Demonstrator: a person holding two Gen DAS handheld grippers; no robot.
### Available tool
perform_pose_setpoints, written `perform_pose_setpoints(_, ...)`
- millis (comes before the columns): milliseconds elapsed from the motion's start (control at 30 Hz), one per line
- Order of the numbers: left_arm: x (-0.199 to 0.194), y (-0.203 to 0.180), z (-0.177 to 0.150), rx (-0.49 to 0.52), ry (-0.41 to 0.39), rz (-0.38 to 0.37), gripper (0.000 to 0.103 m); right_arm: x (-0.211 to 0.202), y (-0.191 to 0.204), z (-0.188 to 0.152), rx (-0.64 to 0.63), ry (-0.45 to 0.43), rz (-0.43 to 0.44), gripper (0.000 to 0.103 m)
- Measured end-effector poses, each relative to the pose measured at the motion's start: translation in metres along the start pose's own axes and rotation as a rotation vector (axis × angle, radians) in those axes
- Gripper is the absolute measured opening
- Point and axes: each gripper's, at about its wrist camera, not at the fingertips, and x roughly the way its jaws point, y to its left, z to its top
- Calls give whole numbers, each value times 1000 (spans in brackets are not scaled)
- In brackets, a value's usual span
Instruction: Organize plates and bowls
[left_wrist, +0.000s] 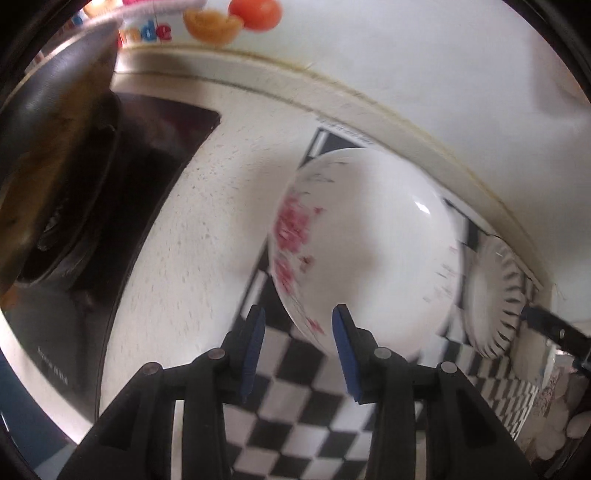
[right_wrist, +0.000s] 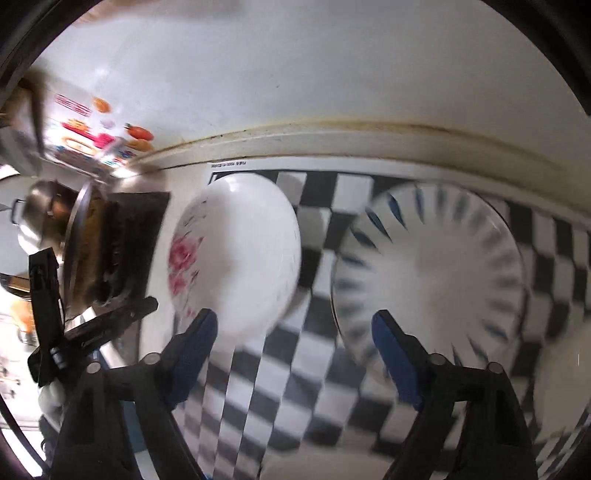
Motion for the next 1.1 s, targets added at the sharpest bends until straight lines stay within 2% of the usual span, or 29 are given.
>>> perform_pose_setpoints(67,17,7,12,-16,31,-19,35,25,6,23,-18,32,-27,77)
perform_pose_setpoints(100,25,10,17,-25,42,-24,34,35,8,30,-32,54,-39,77)
perform_pose_setpoints(167,38,13,26,-26,59,-38,34,52,12,45,-45,77,-46,70)
perform_pose_setpoints(333,56,13,35,-5,88,-40,34,93,9,71,-42,146,-48,68)
perform_pose_setpoints(400,63,11,36,7,104,-43,33,105,6,74,-37,180,-43,64)
perform_pose_setpoints(467,63,7,35,30,89,-38,33,118,4,75,-30,217,-29,52)
perform_pose_setpoints(533,63,2,33,53,93,-19,33,121,3,75,-34,219,-17,49)
perform_pose_setpoints(567,63,0,31,61,89,-4,33,124,4,76,-42,234,-4,43)
perform_pose_setpoints(700,60,-1,26,62,71,3,33,132,6,75,-36,268,18,39)
perform_pose_setpoints(767,59,0,24,57,67,13,33,132,6,74,-38,265,-23,23)
perform_pose_setpoints(1100,32,0,6,59,43,9,33,126,12,58,-21,259,-6,21)
